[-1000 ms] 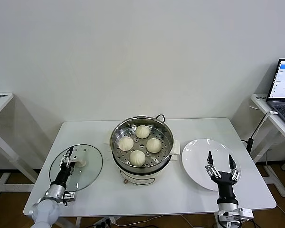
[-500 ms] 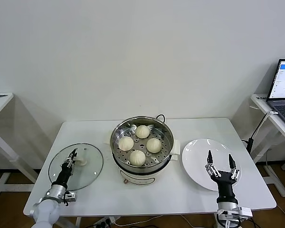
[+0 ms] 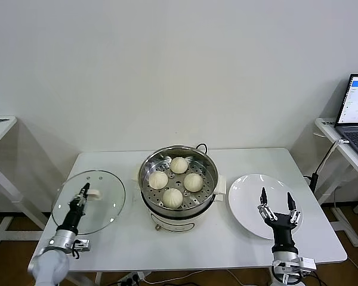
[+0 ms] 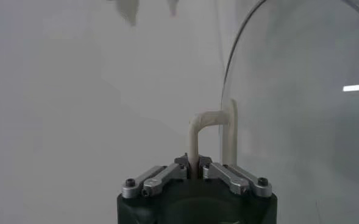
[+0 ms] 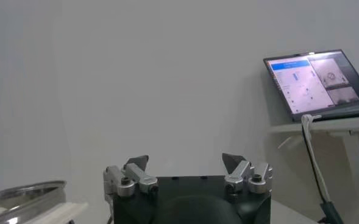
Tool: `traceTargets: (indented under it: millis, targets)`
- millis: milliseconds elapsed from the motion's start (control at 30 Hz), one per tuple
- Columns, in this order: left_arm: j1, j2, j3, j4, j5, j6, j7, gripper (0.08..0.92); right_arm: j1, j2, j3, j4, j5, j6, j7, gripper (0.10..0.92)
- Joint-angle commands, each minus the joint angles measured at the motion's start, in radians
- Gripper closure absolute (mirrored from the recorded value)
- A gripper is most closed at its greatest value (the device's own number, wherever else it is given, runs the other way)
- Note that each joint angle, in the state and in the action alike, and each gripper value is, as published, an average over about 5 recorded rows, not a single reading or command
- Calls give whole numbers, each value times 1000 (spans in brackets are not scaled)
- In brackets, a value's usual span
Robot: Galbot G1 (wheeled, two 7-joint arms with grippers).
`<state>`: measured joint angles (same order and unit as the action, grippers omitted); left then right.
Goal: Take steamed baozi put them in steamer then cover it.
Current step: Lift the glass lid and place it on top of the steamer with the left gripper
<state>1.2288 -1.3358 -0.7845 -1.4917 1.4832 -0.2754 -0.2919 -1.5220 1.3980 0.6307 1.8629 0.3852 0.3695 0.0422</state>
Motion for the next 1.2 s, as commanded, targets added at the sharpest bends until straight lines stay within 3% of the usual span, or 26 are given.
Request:
traceTargets:
  millis: [33, 233, 467, 833, 1200]
  targets:
    - [135, 115, -70, -416, -264, 164, 192, 812, 4, -4, 1, 0, 5, -2, -1, 203]
    - [180, 216, 24, -650, -444, 371, 371, 812, 7, -14, 2, -12, 8, 2, -3, 203]
    - [112, 246, 328, -764, -391, 618, 461, 812, 14, -9, 3, -19, 3, 8, -5, 203]
    - [-146, 147, 774, -667, -167, 799, 555, 812, 6, 6, 6, -19, -19, 23, -5, 203]
    - [-273, 63, 916, -498, -59, 857, 578, 812, -9, 18, 11, -21, -36, 29, -5, 203]
